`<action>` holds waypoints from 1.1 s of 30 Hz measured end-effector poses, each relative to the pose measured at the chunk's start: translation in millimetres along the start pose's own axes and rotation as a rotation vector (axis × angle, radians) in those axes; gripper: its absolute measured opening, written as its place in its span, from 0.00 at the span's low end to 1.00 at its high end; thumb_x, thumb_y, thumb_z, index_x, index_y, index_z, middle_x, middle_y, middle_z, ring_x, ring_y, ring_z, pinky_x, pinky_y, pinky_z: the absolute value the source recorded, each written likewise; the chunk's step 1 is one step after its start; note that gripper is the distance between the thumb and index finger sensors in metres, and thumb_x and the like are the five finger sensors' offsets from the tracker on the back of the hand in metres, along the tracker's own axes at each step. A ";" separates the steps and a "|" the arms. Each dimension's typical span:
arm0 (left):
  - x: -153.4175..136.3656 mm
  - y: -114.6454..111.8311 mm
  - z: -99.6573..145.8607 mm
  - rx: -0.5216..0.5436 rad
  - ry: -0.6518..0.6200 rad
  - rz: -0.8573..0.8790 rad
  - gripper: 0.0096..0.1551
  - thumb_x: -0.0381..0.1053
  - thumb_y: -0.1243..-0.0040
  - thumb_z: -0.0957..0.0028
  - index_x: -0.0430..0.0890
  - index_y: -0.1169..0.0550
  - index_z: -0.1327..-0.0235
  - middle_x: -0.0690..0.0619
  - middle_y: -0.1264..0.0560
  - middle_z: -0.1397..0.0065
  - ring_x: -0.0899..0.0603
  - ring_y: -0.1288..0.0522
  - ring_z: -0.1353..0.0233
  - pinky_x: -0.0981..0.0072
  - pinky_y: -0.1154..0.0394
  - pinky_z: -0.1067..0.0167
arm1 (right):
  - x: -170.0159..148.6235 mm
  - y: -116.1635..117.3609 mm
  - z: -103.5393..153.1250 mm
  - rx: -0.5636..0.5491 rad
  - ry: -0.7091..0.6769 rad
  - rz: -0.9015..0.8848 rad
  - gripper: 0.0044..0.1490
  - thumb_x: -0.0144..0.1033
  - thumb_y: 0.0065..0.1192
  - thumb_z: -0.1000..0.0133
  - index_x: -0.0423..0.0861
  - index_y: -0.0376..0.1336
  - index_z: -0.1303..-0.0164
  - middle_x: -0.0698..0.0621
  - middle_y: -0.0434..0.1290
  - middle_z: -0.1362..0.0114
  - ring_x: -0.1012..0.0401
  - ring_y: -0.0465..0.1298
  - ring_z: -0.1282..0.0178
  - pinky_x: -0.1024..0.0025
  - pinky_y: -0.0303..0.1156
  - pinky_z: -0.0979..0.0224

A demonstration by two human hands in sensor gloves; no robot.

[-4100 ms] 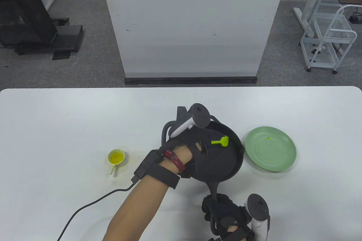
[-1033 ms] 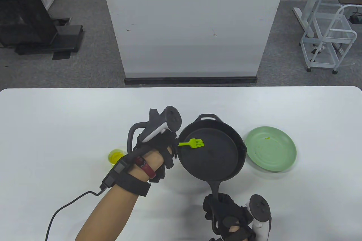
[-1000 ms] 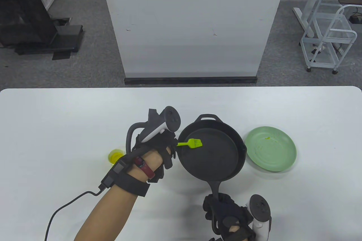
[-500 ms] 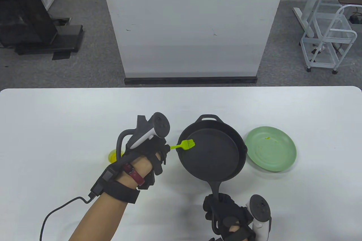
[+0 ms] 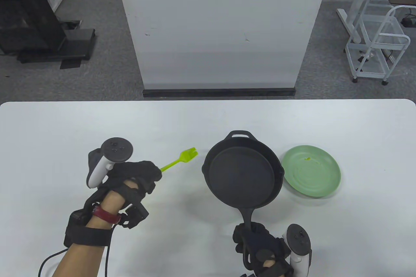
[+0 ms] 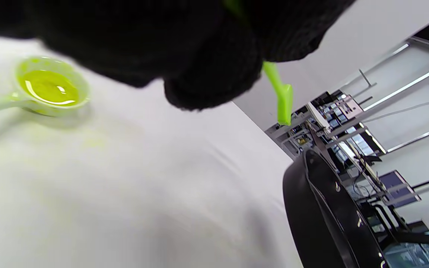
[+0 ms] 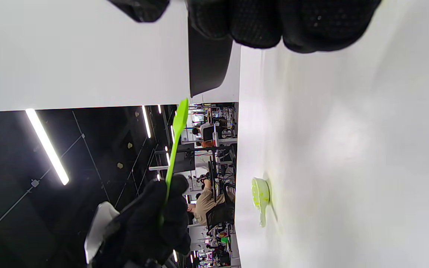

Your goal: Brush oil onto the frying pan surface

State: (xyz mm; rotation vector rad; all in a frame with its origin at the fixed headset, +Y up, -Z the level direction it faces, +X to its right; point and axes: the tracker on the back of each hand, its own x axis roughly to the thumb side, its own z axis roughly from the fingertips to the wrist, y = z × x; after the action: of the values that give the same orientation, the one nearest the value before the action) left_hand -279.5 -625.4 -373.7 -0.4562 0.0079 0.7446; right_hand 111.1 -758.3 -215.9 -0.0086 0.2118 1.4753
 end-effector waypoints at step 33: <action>-148.3 25.2 0.0 -0.035 0.401 0.135 0.26 0.57 0.44 0.48 0.41 0.21 0.47 0.55 0.15 0.68 0.48 0.20 0.79 0.57 0.20 0.78 | -0.9 1.8 -0.4 0.008 0.006 -0.003 0.30 0.46 0.57 0.49 0.37 0.60 0.47 0.34 0.65 0.39 0.37 0.69 0.42 0.58 0.73 0.47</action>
State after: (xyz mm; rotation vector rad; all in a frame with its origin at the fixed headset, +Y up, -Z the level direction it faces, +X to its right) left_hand -405.7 -705.9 -359.0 -0.6373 0.4046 0.7762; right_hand 109.3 -759.1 -215.9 -0.0069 0.2222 1.4719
